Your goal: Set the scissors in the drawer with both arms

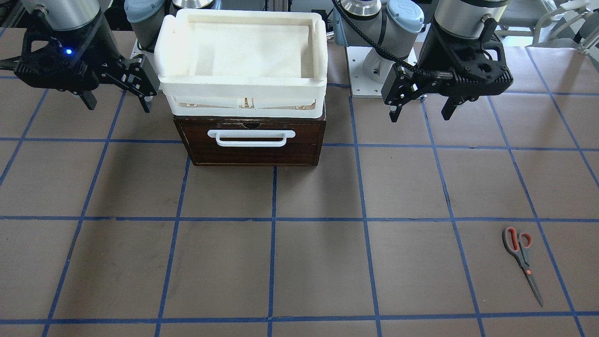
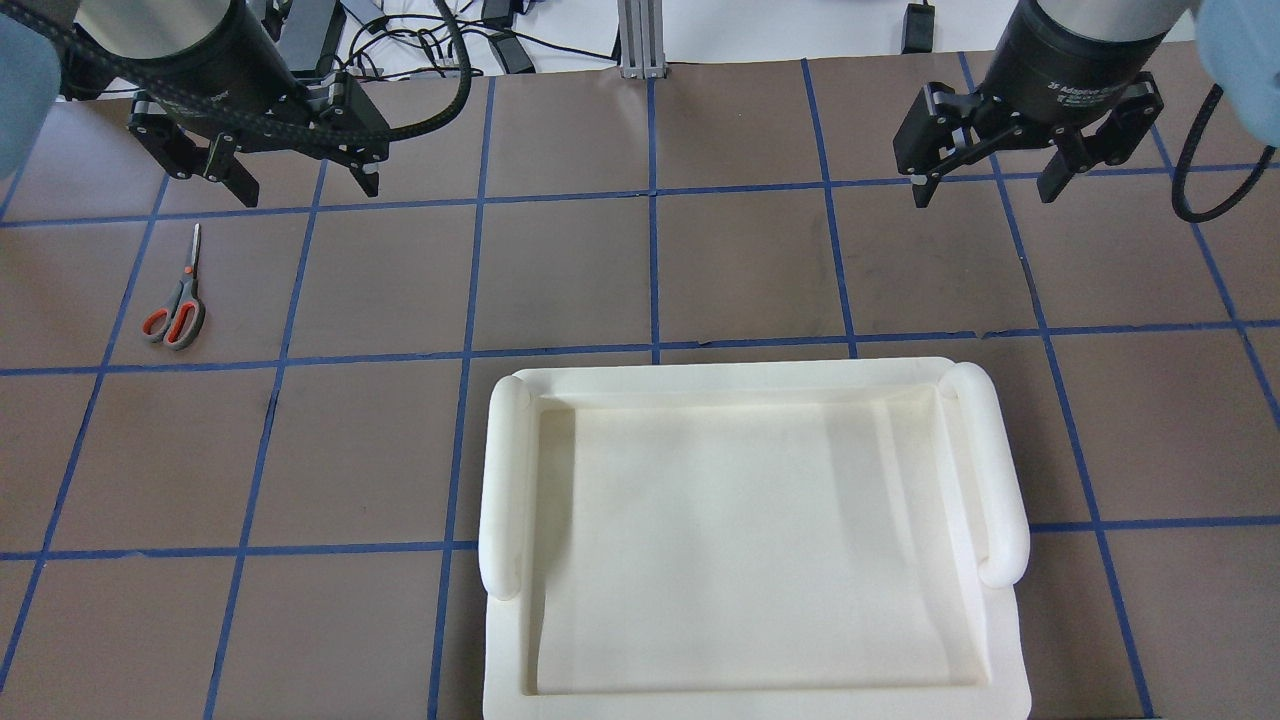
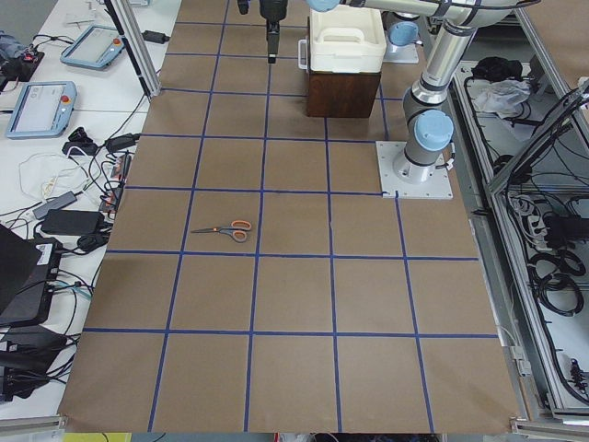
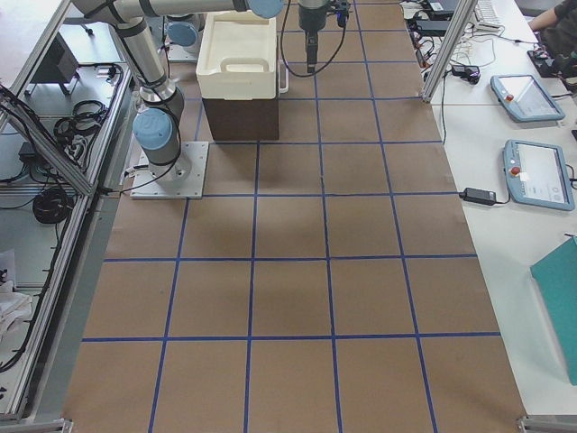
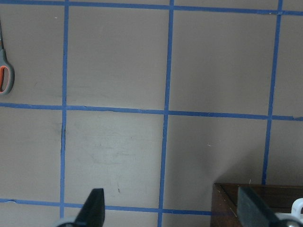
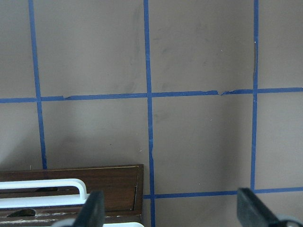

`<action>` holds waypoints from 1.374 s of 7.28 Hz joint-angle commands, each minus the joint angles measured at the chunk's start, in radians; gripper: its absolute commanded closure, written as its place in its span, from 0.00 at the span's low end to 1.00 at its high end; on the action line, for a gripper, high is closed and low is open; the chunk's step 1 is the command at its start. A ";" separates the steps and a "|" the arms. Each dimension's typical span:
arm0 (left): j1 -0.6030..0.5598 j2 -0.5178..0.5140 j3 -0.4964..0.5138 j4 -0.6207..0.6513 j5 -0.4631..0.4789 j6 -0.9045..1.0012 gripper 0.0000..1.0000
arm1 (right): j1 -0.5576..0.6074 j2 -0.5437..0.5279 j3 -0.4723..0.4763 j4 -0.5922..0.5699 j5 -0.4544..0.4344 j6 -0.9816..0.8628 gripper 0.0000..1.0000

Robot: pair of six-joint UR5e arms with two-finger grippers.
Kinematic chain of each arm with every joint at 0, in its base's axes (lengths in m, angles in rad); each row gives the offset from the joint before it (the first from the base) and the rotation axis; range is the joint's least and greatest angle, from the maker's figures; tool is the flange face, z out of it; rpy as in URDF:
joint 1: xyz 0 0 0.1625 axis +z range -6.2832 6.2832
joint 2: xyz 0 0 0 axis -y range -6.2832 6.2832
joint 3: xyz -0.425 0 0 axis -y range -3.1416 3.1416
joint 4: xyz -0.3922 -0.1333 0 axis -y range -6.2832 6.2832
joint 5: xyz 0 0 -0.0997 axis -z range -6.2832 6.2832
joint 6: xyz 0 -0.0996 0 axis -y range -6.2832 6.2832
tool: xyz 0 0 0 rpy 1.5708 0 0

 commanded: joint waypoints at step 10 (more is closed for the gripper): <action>0.293 -0.200 -0.251 0.365 0.011 0.156 0.00 | 0.056 0.035 -0.002 -0.049 0.013 0.607 0.00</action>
